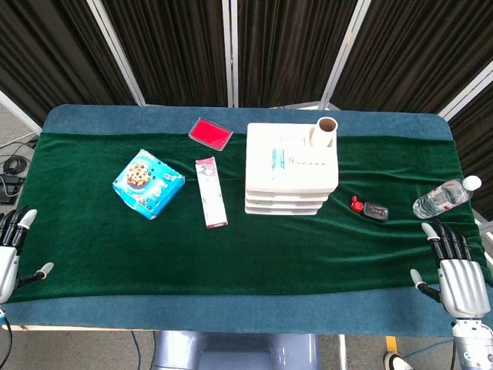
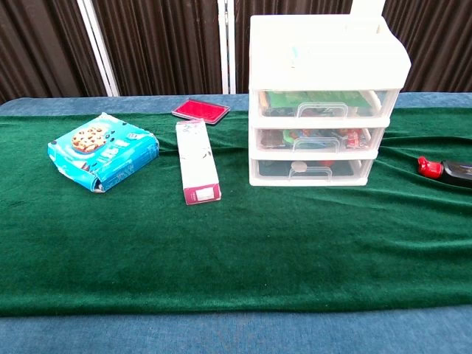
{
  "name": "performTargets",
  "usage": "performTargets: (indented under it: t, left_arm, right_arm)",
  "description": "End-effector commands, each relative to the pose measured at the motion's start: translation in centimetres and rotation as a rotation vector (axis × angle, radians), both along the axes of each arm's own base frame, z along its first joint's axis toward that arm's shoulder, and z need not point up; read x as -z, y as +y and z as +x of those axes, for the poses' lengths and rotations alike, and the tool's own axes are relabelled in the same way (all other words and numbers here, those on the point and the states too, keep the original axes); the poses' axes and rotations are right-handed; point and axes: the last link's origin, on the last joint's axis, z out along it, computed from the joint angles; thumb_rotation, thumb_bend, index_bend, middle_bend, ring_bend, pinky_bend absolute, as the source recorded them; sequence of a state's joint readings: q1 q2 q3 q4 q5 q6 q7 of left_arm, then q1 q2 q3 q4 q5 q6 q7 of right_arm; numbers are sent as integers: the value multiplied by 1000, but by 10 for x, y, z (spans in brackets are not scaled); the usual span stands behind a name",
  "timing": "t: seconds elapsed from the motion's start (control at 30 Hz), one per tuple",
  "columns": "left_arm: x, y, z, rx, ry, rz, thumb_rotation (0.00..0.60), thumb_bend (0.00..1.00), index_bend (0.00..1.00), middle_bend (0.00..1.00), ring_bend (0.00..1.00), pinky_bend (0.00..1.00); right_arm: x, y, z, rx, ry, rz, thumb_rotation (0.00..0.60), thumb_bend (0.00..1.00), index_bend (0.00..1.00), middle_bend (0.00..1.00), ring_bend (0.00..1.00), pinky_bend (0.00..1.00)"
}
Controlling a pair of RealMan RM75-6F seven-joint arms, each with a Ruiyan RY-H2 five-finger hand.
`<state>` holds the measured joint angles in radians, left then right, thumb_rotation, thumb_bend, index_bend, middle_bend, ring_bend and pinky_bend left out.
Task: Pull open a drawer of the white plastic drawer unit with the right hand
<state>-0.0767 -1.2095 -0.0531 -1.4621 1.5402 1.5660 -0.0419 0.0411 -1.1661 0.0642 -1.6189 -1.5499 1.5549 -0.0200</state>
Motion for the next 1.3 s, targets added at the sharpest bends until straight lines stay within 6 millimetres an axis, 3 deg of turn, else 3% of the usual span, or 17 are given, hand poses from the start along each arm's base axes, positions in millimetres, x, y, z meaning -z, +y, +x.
performTargets:
  t: [0.03, 0.7, 0.93, 1.03, 1.1, 1.2, 1.3]
  left_arm:
    - [0, 0, 0, 0, 0, 0, 600, 0, 0, 0, 0, 0]
    - [-1, 0, 0, -2, -1, 4, 600, 0, 0, 0, 0, 0]
    - [-2, -1, 1, -2, -5, 11, 600, 0, 0, 0, 0, 0]
    - [-3, -2, 1, 0, -8, 15, 600, 0, 0, 0, 0, 0]
    - [-4, -2, 2, 1, -8, 16, 600, 0, 0, 0, 0, 0]
    - [-4, -2, 2, 2, -10, 18, 600, 0, 0, 0, 0, 0]
    - [-6, -2, 1, 1, -14, 23, 600, 0, 0, 0, 0, 0]
  right_arm:
    - [0, 0, 0, 0, 1, 0, 600, 203, 0, 0, 0, 0]
    - [3, 0, 2, -12, -15, 30, 600, 203, 0, 0, 0, 0]
    - [9, -2, 17, -64, -109, 72, 600, 203, 22, 14, 9, 19]
    - [16, -11, 32, -90, -171, 110, 600, 204, 64, 151, 151, 189]
    - [21, -16, 41, -103, -207, 136, 600, 203, 87, 325, 335, 338]
    - [27, -21, 53, -116, -250, 175, 600, 205, 120, 535, 557, 478]
    - [38, -26, 66, -123, -309, 228, 600, 223, 148, 688, 710, 583]
